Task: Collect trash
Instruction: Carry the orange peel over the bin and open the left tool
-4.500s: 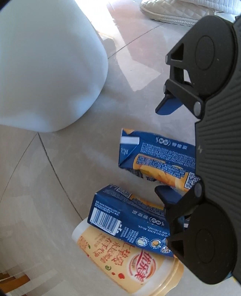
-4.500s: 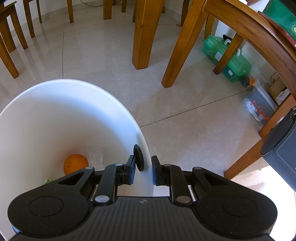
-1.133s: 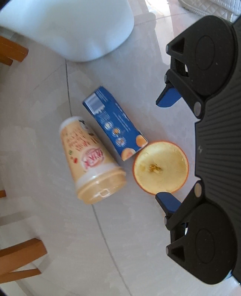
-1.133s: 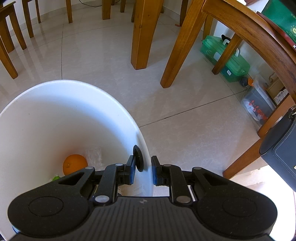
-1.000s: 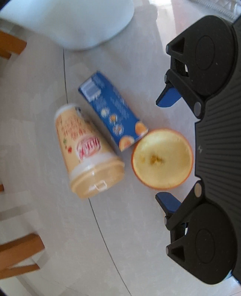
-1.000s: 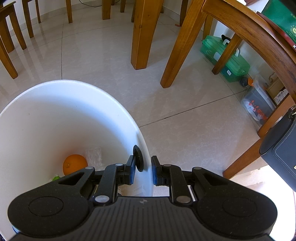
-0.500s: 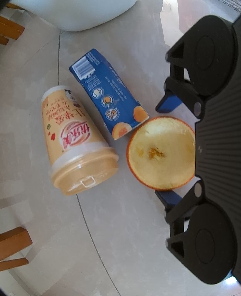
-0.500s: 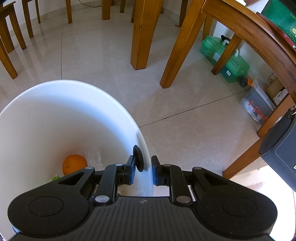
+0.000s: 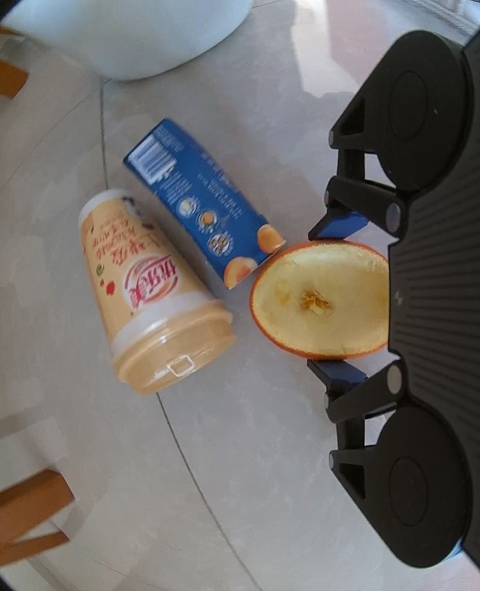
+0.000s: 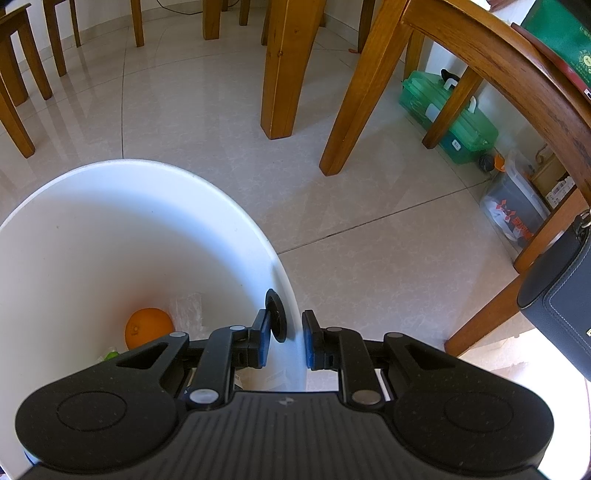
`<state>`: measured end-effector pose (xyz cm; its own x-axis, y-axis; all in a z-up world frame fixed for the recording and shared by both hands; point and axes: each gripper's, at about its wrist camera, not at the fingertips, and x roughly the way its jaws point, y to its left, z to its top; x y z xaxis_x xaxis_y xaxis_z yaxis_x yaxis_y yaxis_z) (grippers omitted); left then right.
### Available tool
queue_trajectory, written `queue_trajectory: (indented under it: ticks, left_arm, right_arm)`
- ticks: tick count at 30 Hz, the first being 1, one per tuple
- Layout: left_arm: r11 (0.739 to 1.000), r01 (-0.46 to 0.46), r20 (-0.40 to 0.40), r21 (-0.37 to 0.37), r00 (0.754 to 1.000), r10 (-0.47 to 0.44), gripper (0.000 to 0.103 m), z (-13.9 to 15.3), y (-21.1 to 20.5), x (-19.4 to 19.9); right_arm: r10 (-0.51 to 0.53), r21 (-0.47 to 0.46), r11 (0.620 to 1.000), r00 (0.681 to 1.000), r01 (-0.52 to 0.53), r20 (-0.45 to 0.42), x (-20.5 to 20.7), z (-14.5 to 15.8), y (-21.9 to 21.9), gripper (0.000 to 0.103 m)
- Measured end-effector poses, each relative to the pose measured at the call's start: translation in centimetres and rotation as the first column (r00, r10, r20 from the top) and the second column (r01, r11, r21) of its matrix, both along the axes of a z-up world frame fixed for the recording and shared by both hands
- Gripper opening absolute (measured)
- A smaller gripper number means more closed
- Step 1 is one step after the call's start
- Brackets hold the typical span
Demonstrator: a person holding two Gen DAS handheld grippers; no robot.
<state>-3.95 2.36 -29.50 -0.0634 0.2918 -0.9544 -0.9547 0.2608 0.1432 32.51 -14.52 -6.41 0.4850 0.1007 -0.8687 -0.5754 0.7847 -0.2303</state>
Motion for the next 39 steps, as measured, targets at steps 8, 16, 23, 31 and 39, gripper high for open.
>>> queue_trajectory:
  ticks: [8, 16, 23, 31, 39]
  left_arm:
    - [0.993, 0.094, 0.004, -0.071, 0.996, -0.094, 0.063, 4.6, -0.4, 1.9]
    - [0.959, 0.279, 0.076, -0.052, 0.959, -0.275, 0.063, 11.3, -2.4, 6.6]
    - [0.908, 0.414, 0.202, 0.061, 0.886, -0.417, 0.063, 19.6, -1.6, 11.8]
    - [0.802, 0.551, 0.237, 0.232, 0.767, -0.596, 0.063, 26.8, -0.8, 18.4]
    - [0.788, 0.533, 0.298, 0.308, 0.733, -0.612, 0.091, 27.8, 0.7, 21.9]
  right_arm:
    - [0.001, -0.002, 1.000, 1.000, -0.001, 0.001, 0.0, 0.0, 0.1, 0.021]
    - [-0.002, 0.002, 1.000, 1.000, 0.002, -0.003, 0.1, 0.0, 0.1, 0.021]
    - [-0.002, 0.003, 1.000, 1.000, 0.002, -0.004, 0.1, -0.1, 0.2, 0.021]
    - [-0.005, 0.006, 1.000, 1.000, 0.005, -0.010, 0.2, -0.1, 0.1, 0.021]
    - [0.002, 0.009, 1.000, 1.000, -0.001, -0.009, 0.1, -0.2, 0.0, 0.021]
